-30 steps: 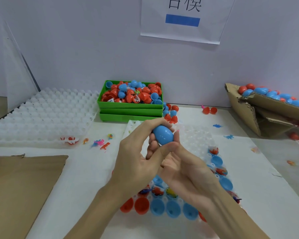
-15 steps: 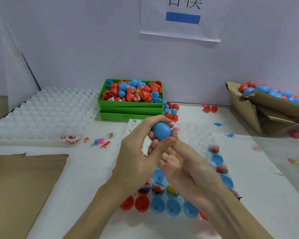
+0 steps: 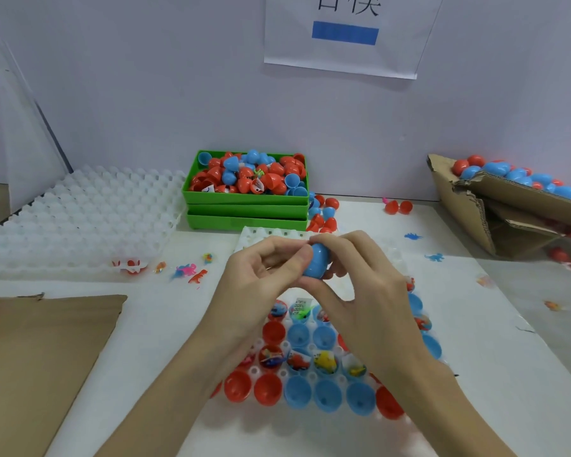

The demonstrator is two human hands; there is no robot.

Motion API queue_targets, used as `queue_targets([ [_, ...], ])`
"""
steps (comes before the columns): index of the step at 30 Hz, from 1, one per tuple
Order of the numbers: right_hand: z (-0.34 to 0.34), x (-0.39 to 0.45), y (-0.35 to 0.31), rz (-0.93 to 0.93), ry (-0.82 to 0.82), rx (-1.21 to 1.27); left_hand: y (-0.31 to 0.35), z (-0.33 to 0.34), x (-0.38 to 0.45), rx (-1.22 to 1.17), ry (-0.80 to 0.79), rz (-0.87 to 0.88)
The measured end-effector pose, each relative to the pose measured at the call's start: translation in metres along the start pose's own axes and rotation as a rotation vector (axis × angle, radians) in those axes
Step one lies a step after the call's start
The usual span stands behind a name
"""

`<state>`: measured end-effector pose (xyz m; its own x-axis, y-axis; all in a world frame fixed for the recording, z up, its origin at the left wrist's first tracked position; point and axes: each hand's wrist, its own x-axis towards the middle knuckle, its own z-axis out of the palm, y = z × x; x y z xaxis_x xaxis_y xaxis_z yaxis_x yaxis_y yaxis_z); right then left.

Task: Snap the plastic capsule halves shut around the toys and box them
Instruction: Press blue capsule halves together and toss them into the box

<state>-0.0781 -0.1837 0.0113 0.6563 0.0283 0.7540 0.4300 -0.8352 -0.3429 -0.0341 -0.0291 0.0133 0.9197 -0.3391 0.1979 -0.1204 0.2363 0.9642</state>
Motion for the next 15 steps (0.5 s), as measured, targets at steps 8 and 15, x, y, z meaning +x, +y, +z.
queue_targets([
  [8,0.000,0.000,0.004,-0.045,-0.047,-0.025,-0.003,0.001,-0.001,-0.055,0.035,-0.066],
  [15,-0.006,0.014,0.020,0.334,-0.110,0.291,0.006,-0.008,0.003,-0.056,0.188,-0.142],
])
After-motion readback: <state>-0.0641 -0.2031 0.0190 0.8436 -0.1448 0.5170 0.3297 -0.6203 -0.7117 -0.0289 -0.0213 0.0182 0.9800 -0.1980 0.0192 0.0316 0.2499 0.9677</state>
